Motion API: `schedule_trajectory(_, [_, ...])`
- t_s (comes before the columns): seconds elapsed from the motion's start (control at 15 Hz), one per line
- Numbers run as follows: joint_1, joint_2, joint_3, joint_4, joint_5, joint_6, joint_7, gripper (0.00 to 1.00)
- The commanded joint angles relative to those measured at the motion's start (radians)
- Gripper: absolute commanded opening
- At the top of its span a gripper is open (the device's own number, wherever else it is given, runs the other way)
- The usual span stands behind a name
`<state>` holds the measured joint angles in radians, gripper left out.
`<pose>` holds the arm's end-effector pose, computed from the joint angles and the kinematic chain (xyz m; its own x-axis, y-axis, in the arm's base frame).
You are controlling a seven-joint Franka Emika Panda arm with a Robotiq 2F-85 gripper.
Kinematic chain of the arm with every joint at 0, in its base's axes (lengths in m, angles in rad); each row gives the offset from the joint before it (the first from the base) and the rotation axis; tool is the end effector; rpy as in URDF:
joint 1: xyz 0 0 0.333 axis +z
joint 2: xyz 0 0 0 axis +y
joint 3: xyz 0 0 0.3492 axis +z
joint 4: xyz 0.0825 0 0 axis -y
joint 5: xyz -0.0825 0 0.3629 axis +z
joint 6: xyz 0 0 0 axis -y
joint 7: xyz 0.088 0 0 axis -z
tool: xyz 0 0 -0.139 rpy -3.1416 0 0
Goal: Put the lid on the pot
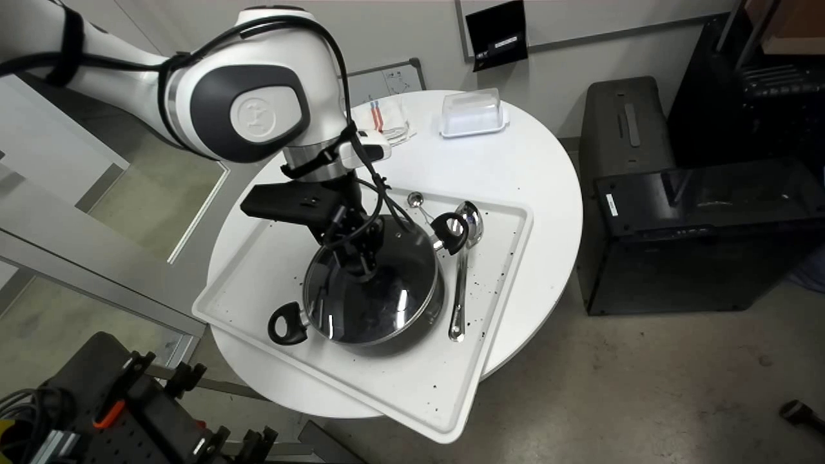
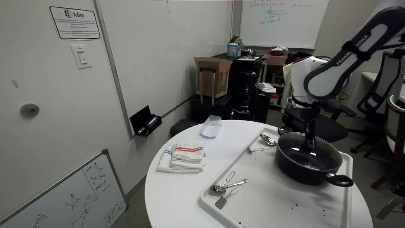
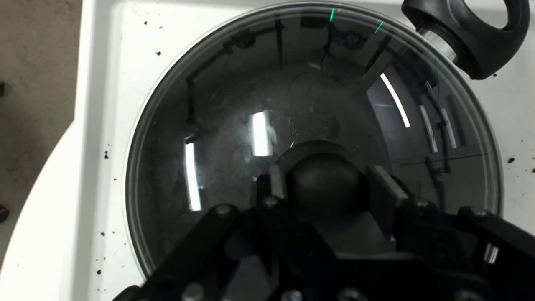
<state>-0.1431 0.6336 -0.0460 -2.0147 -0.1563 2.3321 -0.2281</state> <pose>0.5475 -0.1118 0.1263 0.9306 0.1548 -0.3318 0.1732 -0.9845 0.0263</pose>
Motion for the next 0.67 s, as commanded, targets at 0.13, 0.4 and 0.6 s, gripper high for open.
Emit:
schedule_trajectory(0.13, [0.012, 0.001, -0.005, 0.014, -0.003, 0.001, 0.006, 0.25])
schedule_trajectory(0.4, [0.004, -0.011, 0.002, 0.005, 0.006, 0.0, -0.01, 0.77])
schedule_trajectory(0.6, [0.001, -0.045, 0.01, -0.019, 0.009, 0.006, -0.021, 0.96])
